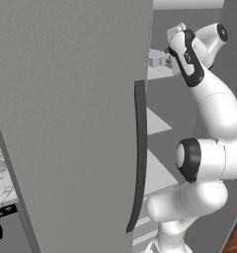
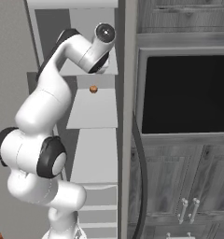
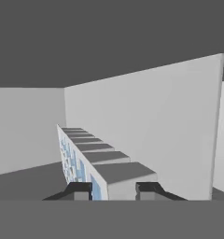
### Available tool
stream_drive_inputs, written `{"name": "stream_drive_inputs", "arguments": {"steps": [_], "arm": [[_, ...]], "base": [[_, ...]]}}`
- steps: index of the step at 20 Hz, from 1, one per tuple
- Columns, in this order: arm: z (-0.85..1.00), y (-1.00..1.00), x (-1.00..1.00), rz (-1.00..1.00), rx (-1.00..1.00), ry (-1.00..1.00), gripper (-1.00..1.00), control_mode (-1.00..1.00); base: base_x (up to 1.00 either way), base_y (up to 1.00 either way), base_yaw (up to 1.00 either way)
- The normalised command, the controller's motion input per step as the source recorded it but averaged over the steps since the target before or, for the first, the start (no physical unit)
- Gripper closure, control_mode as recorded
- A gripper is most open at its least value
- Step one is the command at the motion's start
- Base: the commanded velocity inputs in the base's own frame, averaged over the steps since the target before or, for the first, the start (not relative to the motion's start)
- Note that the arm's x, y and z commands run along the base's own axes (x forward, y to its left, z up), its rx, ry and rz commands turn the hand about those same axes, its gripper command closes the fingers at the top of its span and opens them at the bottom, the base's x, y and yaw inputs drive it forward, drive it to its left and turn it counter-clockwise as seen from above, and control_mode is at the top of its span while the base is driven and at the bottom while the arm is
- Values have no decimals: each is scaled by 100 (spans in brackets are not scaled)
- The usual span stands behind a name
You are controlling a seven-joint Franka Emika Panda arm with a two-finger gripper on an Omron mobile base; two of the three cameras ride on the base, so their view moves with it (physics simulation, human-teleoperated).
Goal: Open the freezer door, pick up the ice cube tray from the freezer, and place it on the dining counter.
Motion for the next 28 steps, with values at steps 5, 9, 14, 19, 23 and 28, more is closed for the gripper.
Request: {"name": "stream_drive_inputs", "arguments": {"steps": [5, 9, 14, 19, 23, 28], "arm": [[0, 0, -39, 0, 0, -2, 100, -100], [3, 0, -43, 0, 0, 0, 100, -100], [9, 0, -44, -2, 0, 0, 100, -100], [0, 0, -45, -2, 0, 0, 100, -100], [4, 0, -42, -5, 0, -1, 100, -100], [3, 0, -40, -6, 0, -3, 100, -100]], "base": [[0, 0, 0], [0, 0, 0], [0, 0, 0], [0, 0, 0], [0, 0, 0], [0, 0, 0]]}}
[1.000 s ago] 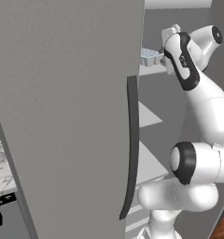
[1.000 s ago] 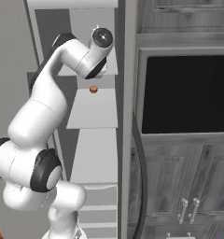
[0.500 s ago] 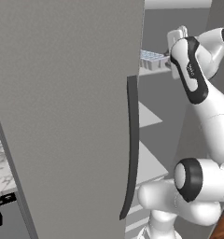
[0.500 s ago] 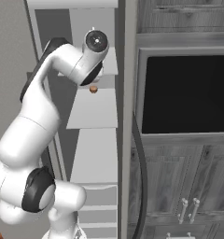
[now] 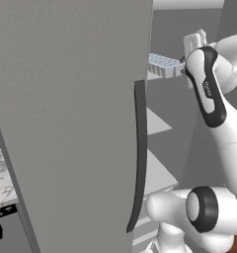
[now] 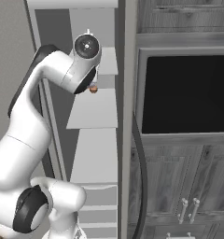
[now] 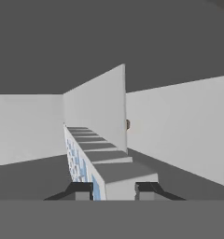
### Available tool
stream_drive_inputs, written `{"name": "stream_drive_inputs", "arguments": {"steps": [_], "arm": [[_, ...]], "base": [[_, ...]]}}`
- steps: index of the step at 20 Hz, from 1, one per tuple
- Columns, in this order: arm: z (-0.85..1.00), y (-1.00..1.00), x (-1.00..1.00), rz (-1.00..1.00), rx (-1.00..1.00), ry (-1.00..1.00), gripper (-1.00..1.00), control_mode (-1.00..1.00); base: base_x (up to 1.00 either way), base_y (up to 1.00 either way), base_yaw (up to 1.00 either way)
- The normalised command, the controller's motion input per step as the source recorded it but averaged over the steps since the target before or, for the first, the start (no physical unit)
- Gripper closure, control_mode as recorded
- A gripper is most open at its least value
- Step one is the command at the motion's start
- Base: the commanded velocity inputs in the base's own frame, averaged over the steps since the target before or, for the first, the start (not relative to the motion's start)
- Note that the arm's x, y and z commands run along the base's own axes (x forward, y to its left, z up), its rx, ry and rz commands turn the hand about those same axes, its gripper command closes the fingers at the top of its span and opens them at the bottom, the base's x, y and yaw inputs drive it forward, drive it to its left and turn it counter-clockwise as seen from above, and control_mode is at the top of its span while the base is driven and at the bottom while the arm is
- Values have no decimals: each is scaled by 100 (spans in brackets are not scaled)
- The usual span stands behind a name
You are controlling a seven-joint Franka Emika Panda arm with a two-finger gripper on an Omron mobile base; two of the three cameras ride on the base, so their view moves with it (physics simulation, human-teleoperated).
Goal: Open the freezer door, pick up the ice cube tray from the freezer, and place it on the dining counter.
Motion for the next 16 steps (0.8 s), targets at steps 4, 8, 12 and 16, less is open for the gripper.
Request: {"name": "stream_drive_inputs", "arguments": {"steps": [4, 8, 12, 16], "arm": [[0, 0, -36, -6, 0, 0, 100, -100], [1, 0, -37, -7, 0, 0, 100, -100], [0, 0, -48, -5, 0, 0, 100, -100], [0, 0, -48, -2, 0, 0, 100, -100]], "base": [[0, 0, 0], [0, 0, 0], [0, 0, 0], [0, 0, 0]]}}
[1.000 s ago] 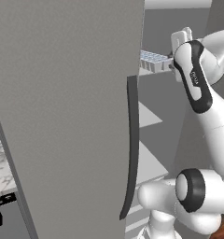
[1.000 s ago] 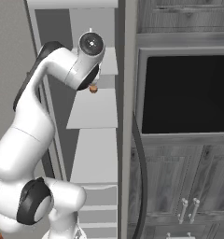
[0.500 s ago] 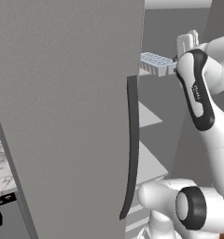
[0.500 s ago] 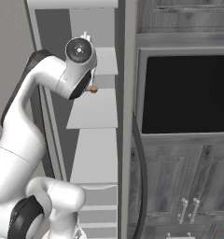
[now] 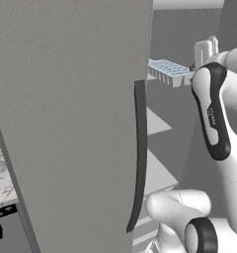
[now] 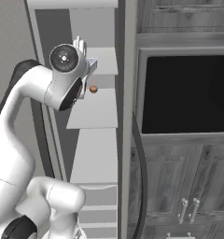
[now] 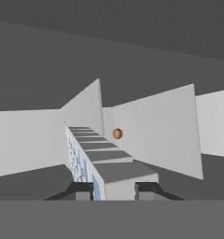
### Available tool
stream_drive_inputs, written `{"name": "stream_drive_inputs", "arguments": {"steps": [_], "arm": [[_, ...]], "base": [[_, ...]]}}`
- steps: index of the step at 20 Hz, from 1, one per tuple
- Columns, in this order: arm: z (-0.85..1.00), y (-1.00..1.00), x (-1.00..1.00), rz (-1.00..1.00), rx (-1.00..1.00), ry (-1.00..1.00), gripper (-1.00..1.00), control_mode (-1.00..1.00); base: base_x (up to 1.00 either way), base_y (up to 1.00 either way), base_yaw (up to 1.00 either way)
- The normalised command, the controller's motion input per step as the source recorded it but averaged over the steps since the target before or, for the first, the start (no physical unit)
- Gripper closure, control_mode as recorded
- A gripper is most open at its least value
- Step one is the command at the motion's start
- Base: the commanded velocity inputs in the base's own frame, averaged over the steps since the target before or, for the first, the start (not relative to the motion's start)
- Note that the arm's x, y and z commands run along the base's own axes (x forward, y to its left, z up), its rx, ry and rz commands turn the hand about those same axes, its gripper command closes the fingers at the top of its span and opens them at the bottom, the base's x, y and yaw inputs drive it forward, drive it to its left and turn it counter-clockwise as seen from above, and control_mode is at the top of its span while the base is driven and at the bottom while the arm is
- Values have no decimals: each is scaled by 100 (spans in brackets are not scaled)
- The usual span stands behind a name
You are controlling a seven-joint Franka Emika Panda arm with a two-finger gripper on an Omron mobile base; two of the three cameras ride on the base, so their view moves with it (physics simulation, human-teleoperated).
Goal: Open the freezer door, pick up the ice cube tray from the freezer, and place it on the dining counter.
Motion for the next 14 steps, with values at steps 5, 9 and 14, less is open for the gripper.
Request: {"name": "stream_drive_inputs", "arguments": {"steps": [5, 9, 14], "arm": [[0, 0, -54, 0, 1, 0, 100, -100], [0, 0, -55, 0, 1, 0, 100, -100], [0, 9, -49, 0, 0, 0, 100, -100]], "base": [[0, 0, 0], [0, 0, 0], [0, 0, 0]]}}
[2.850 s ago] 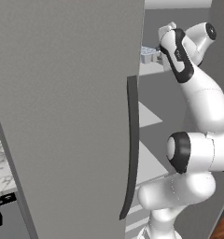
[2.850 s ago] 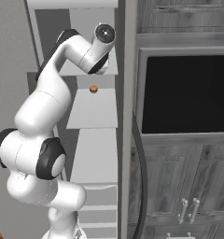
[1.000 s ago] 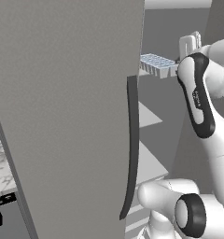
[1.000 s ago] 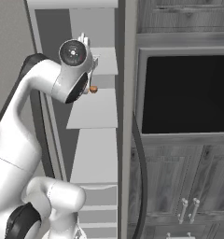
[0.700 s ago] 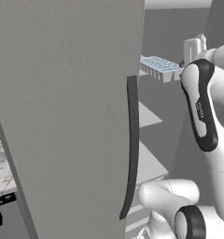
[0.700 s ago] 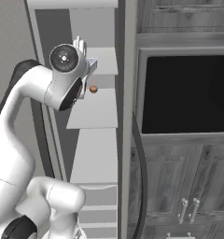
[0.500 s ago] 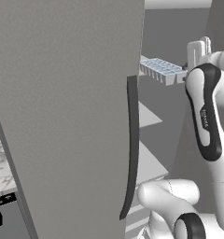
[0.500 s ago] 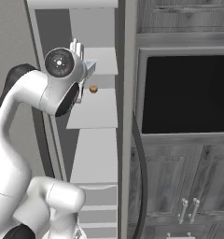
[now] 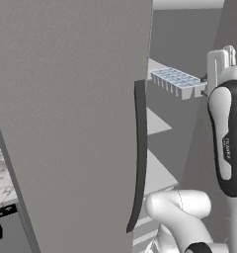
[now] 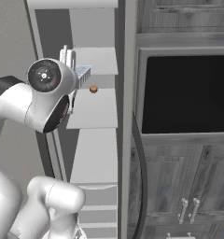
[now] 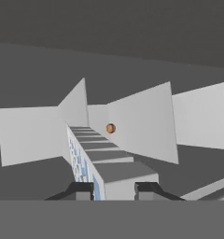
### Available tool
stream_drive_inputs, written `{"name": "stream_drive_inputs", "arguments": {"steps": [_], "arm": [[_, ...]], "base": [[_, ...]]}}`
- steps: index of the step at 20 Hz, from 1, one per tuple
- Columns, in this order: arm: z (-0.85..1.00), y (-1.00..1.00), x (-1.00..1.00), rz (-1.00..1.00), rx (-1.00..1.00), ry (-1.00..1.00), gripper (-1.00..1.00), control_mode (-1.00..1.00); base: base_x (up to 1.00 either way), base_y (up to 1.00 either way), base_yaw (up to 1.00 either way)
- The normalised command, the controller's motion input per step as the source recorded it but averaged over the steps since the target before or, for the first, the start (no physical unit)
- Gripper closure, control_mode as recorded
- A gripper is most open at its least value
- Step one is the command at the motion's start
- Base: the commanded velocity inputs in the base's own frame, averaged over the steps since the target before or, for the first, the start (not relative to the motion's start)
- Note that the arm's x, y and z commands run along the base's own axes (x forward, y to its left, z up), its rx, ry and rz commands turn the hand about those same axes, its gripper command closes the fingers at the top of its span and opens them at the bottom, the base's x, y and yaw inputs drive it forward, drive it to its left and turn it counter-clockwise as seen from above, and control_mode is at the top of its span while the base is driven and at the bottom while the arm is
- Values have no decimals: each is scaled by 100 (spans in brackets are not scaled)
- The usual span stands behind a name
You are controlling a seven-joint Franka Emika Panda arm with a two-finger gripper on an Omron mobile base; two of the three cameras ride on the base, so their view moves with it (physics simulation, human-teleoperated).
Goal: Open the freezer door, pick up the ice cube tray from the freezer, and place it on the dining counter.
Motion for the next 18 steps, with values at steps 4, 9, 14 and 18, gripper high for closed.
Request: {"name": "stream_drive_inputs", "arguments": {"steps": [4, 9, 14, 18], "arm": [[0, 12, -43, 0, 0, 0, 100, -100], [0, 9, -42, 0, 0, 0, 100, -100], [0, 3, -38, 0, 1, 0, 100, -100], [0, 0, -40, 0, 2, 0, 100, -100]], "base": [[0, 0, 0], [0, 0, 0], [0, 0, 0], [0, 0, 0]]}}
